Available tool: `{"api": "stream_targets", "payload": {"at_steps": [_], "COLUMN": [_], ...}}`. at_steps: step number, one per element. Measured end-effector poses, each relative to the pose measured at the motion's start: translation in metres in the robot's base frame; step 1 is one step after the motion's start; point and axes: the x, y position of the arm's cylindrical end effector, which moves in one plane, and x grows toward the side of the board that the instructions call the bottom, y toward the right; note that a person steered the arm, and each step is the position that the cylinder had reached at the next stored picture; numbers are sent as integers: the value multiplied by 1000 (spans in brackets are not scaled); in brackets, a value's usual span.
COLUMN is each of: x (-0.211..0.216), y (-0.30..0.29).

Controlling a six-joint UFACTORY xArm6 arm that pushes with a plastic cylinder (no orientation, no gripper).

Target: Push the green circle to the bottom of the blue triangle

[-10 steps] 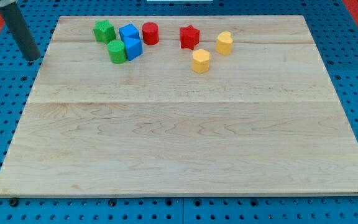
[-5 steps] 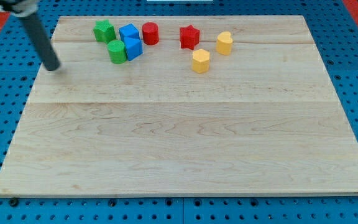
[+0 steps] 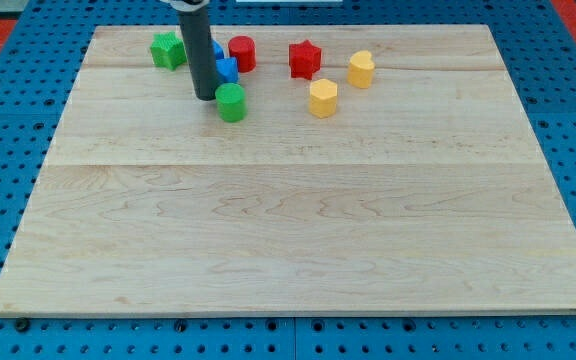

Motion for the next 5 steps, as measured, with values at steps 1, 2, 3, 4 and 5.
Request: {"api": "stream_targets", "payload": {"at_steps": [1, 2, 3, 4, 5], "x": [6, 53, 75, 47, 15], "y": [-40, -31, 44, 54, 45]}}
